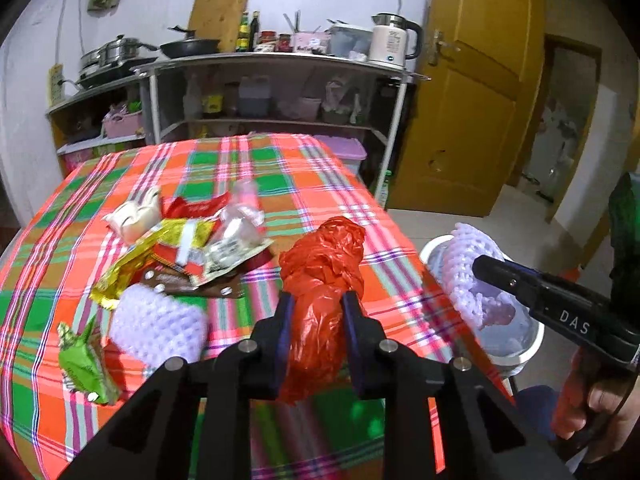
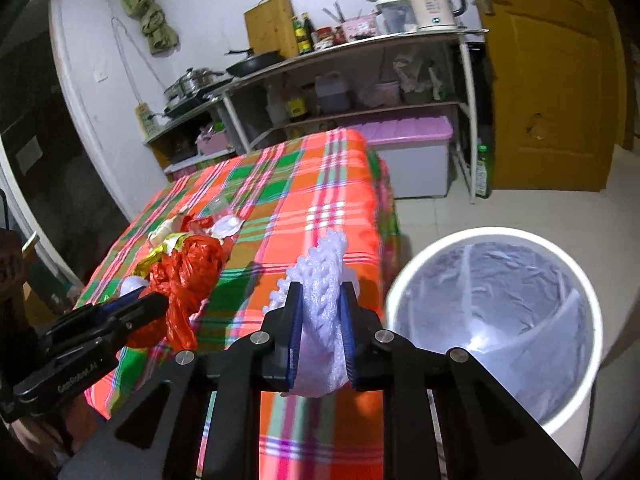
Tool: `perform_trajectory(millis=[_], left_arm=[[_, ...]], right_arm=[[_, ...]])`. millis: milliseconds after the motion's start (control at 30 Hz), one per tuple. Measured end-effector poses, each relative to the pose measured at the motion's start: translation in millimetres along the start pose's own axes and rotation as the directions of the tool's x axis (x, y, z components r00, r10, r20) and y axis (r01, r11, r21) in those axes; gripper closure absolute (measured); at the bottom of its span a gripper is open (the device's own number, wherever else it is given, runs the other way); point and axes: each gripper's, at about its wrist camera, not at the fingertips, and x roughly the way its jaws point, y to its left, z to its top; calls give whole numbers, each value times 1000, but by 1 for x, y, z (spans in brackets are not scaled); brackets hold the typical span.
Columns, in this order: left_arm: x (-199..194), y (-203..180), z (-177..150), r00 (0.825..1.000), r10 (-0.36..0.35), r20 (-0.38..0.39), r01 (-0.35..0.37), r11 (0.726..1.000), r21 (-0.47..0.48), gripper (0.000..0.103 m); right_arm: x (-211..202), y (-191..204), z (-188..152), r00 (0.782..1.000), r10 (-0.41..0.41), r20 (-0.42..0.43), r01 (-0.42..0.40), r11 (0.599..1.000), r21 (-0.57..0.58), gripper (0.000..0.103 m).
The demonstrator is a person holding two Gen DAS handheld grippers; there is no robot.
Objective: Collect trash
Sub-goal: 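Carry both items over the bin and open both tools to drop them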
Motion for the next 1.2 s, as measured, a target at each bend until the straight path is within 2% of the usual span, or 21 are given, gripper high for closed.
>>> perform_trajectory(millis=[367, 700, 1033, 1133, 1200], left_arm=[[24, -68, 19, 991, -132, -18, 133, 987, 90, 78], [69, -129, 16, 962, -244, -118, 260, 954, 147, 77], [99, -149, 4, 948, -244, -207, 281, 944, 174, 76], [102, -149, 5, 948, -238, -213, 276, 946, 170, 61], [100, -146, 5, 947, -244, -211, 280, 947, 159, 59]], right_arm=[[-39, -76, -7, 992, -123, 39, 118, 986, 116, 85], [-37, -128, -22, 982, -188, -21, 188, 965, 182, 83], [-18, -161, -35, 971, -219, -93, 235, 944, 234, 76], [-15, -166, -36, 969, -227, -98, 245, 940, 238, 70], [-16, -166, -37, 969, -229, -95, 245, 940, 239, 67]])
